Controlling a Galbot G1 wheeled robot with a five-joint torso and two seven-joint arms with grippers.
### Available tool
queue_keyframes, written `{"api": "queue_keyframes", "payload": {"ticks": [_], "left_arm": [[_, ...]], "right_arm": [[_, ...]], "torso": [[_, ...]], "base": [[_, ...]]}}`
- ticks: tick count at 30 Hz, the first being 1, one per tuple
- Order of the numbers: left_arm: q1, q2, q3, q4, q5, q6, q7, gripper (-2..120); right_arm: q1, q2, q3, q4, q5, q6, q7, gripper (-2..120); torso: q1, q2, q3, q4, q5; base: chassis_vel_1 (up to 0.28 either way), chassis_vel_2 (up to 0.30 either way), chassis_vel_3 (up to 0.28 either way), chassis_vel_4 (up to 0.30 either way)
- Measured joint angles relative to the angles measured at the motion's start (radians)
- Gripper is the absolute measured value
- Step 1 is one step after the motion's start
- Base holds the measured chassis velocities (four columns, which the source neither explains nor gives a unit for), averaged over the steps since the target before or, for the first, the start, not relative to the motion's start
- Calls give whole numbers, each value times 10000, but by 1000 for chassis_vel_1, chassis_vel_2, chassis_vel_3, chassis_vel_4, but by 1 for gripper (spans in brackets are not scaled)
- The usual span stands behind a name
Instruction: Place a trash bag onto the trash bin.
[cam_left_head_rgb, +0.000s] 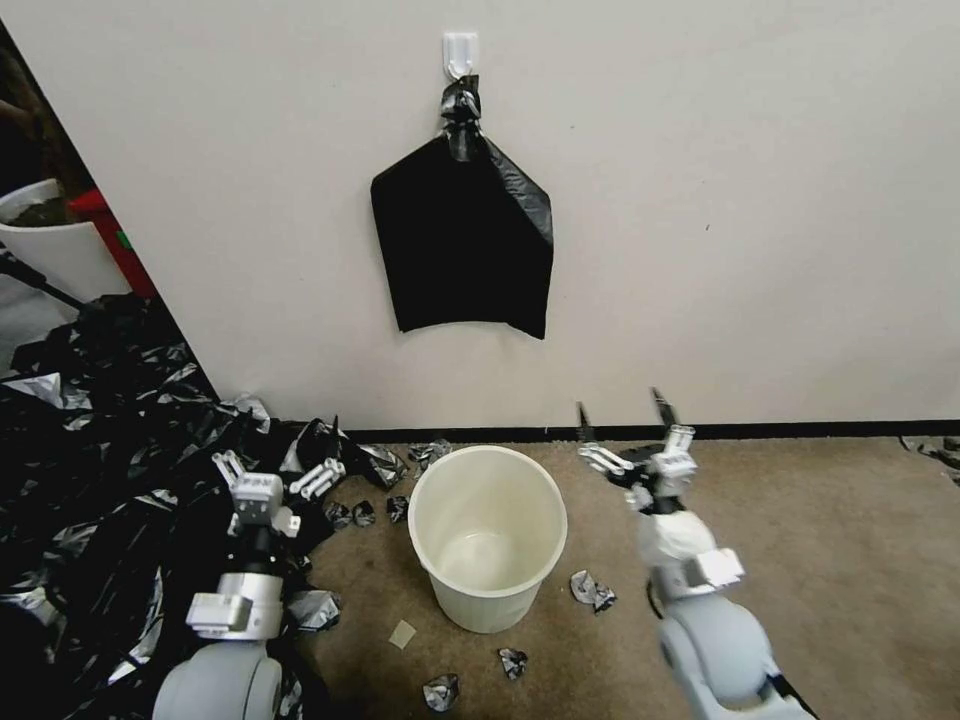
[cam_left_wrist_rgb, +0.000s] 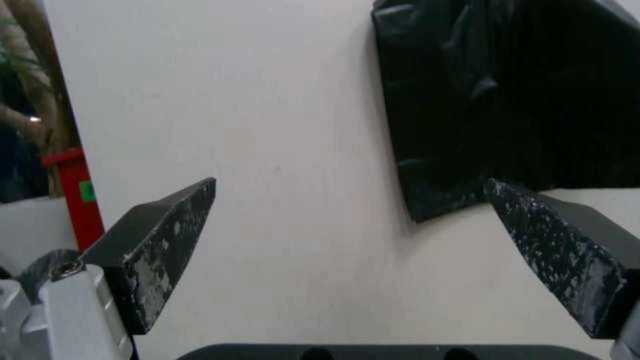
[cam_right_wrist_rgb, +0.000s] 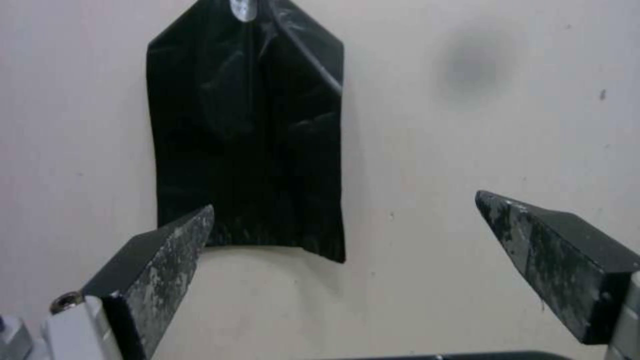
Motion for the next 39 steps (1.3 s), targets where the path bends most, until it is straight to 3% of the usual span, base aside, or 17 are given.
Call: {"api": "queue_keyframes", "payload": {"ticks": [4, 9, 12, 13, 15, 16, 18, 24, 30, 33, 39], "left_arm": [[94, -154, -17, -37, -1, -75, -5, 100], [189, -285, 172, -154, -578, -148, -560, 100], [348, -547, 395, -266, -1475, -250, -1229, 100], [348, -547, 395, -266, -1475, -250, -1229, 100], [520, -785, 330, -348, -1419, -311, -1348, 100], [520, -785, 330, -348, -1419, -311, -1348, 100], [737, -1004, 248, -479, -1056, -406, -1356, 100], [1141, -1337, 172, -887, -486, -500, -1355, 100], [1301, -1358, 78, -1130, -400, -503, -1355, 100], [1406, -1354, -44, -1254, -360, -503, -1359, 100], [1515, -1349, -117, -1344, -354, -501, -1389, 100]], "right_arm": [[129, -4, -170, -62, 238, -28, 24, 100], [882, -29, -918, -319, 1847, 85, 62, 100], [2974, 229, -2536, -1416, 5077, 387, -76, 100], [2974, 229, -2536, -1416, 5077, 387, -76, 100], [5047, 658, -3498, -2681, 7036, 432, -608, 100], [5047, 658, -3498, -2681, 7036, 432, -608, 100], [6556, 1144, -4134, -3877, 7882, 419, -987, 100], [9184, 2239, -4408, -5740, 8038, 504, -1176, 100], [10389, 2626, -4026, -6862, 8227, 570, -1102, 97], [10965, 2641, -3956, -7543, 8349, 591, -835, 82], [10866, 2629, -4032, -7355, 8308, 570, -741, 65]], "torso": [[-1, -1, -1, -2, 6], [0, 0, -1, -6, 6], [0, -1, 0, -4, 6], [0, -1, 0, -4, 6], [0, -1, 0, 6, 2], [0, -1, 0, 6, 2], [0, -1, 2, 3, 6], [0, -1, 0, 2, 5], [0, -1, 1, 1, 7], [0, -1, 0, -2, 7], [-1, -1, 0, -2, 8]], "base": [[0, 0, 0, 0], [0, 0, 0, 0], [0, 0, 0, 0], [0, 0, 0, 0], [0, 0, 0, 0], [0, 0, 0, 0], [0, 0, 0, 0], [0, 0, 0, 0], [0, 0, 0, 0], [0, 0, 0, 0], [0, 0, 0, 0]]}}
